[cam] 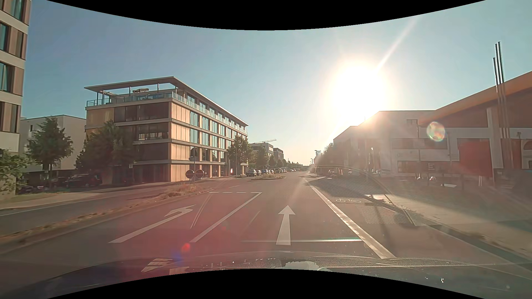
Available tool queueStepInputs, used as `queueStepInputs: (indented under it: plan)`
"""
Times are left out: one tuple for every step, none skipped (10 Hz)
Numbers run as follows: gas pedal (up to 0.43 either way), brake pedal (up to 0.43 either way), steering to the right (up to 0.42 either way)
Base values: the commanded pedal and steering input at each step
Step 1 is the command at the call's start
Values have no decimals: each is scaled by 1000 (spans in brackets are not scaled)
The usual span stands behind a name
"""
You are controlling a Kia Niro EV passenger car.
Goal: Follow the waypoints while adhering to traffic rules and regulations
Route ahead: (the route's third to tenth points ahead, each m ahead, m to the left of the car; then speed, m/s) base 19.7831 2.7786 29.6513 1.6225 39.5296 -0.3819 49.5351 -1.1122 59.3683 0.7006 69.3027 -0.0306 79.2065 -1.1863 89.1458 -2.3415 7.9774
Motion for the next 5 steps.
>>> queueStepInputs:
  plan:
    - [87,0,49]
    - [98,0,49]
    - [98,0,48]
    - [98,0,43]
    - [110,0,39]
